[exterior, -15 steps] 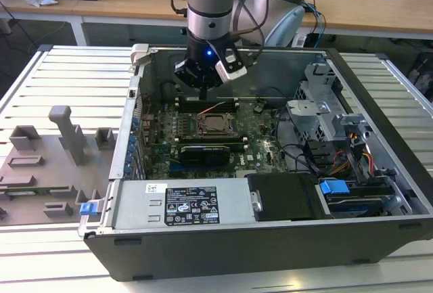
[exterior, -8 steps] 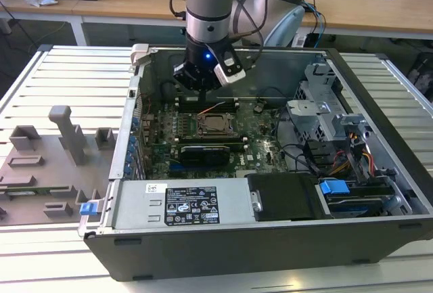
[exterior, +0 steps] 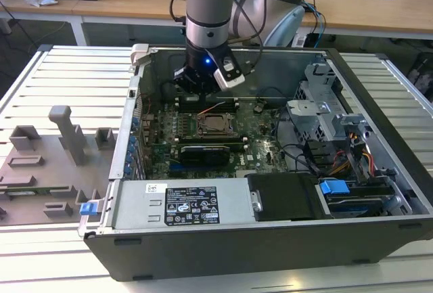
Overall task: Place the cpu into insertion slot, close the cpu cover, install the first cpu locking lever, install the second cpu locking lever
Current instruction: 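Install the first cpu locking lever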
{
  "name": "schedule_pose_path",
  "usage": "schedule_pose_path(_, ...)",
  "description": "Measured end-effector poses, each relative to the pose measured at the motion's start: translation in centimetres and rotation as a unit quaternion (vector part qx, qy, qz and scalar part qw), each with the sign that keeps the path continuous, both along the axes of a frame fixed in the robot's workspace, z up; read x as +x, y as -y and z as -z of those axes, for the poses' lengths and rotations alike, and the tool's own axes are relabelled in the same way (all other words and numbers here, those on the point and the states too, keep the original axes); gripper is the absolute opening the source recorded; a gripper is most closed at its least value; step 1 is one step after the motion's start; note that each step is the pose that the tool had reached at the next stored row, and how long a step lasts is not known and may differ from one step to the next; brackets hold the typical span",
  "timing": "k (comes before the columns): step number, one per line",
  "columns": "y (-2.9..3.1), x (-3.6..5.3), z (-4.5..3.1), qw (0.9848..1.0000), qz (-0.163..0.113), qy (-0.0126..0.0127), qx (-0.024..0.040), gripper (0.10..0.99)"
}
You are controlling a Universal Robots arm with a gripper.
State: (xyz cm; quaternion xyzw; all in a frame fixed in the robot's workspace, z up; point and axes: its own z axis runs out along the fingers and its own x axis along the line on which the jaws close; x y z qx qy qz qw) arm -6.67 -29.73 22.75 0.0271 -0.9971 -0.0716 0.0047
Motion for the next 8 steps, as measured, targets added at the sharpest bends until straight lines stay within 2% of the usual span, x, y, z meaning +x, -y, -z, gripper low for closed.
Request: schedule_pose_path(8,-0.14,2.4,0.74,1.0,0.0,-0.0016,0.0001,0.106)
